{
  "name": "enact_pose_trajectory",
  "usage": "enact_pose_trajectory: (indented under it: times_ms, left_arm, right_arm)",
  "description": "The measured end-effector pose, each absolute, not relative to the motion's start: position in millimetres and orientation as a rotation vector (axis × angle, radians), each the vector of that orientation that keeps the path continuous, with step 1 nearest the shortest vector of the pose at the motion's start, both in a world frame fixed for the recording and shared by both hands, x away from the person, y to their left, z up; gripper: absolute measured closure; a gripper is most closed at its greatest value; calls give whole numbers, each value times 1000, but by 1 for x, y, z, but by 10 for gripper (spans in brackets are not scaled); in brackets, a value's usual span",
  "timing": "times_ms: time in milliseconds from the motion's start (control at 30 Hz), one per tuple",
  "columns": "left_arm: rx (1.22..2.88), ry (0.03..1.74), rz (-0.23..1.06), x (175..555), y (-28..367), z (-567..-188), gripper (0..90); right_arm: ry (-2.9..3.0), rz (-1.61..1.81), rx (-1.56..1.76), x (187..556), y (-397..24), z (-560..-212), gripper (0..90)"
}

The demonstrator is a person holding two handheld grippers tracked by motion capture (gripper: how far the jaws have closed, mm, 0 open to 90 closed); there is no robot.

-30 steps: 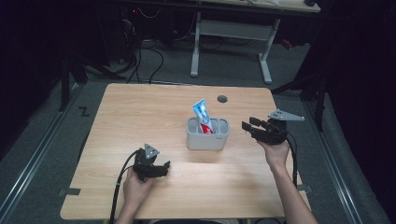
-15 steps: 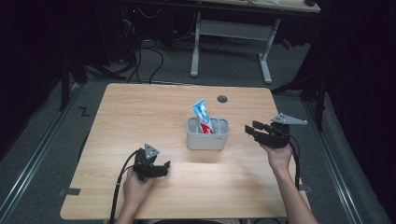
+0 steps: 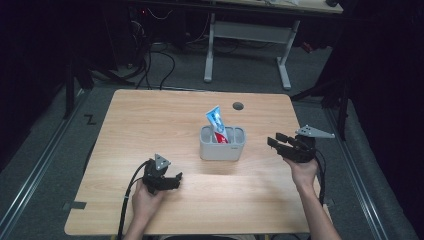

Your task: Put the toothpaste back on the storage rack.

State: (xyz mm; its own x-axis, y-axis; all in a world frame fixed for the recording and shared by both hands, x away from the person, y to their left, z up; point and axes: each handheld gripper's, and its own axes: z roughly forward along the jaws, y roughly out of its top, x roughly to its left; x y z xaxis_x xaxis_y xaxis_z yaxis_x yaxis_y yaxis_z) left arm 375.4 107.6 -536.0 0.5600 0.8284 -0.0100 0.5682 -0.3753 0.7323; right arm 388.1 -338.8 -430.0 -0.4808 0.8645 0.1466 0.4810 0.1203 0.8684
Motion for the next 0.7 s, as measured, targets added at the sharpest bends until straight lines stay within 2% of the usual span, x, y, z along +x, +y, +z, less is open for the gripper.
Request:
enact_pose_trajectory:
  times_ms: [700]
  left_arm:
    - [2090,1115,473,375,108,-536,192]
  right_arm:
    - [2023,1293,1352,381,-345,-449,520]
